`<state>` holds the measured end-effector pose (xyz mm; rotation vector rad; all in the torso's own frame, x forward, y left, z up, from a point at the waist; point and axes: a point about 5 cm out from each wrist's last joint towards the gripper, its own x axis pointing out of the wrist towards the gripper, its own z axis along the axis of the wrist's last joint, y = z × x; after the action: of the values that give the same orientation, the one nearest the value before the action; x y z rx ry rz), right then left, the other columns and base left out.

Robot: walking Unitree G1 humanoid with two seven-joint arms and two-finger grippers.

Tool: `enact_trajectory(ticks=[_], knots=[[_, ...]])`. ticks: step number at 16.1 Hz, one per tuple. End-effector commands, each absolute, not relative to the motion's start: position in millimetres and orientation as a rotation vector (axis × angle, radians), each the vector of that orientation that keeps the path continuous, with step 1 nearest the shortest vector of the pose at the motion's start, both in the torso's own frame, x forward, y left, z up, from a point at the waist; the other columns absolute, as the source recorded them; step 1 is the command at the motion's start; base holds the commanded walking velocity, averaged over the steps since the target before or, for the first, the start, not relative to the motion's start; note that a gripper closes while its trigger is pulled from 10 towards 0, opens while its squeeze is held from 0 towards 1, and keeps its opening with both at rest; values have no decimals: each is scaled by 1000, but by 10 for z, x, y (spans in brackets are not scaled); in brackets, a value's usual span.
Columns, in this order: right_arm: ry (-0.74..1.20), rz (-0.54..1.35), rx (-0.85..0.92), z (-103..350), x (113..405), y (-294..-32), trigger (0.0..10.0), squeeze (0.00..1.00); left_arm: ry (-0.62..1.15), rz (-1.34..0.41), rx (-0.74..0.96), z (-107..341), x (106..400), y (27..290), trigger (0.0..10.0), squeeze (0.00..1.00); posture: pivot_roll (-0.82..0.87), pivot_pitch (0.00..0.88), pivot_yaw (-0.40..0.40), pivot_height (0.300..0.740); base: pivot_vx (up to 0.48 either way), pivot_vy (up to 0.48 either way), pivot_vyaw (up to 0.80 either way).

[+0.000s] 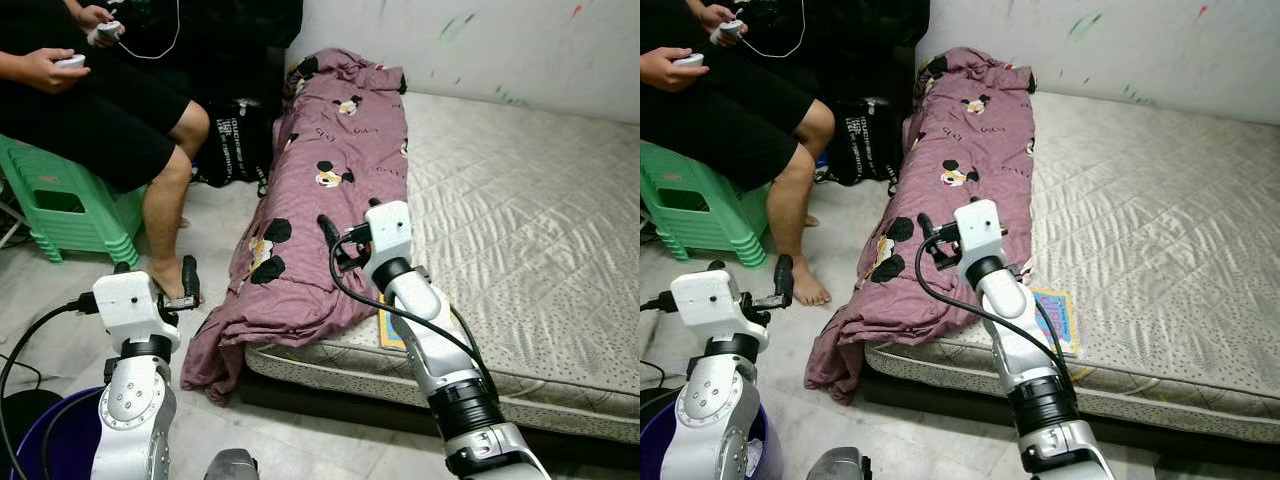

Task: Clean up the room

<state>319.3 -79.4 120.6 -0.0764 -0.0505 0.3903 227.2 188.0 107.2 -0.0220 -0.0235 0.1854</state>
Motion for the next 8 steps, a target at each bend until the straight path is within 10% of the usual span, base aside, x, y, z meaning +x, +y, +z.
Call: enact_trajectory(ticks=[1,8], knots=[[-48,381,-77,1227,3228,-828,10000,0,-45,185,-26,1124,2285,1883,10000,0,171,0,-74,740,0,0,-550],[-62,336,-101,1239,3221,-974,10000,0,-66,93,-55,1181,2436,1768,10000,0,101,0,-32,740,191,0,-63]])
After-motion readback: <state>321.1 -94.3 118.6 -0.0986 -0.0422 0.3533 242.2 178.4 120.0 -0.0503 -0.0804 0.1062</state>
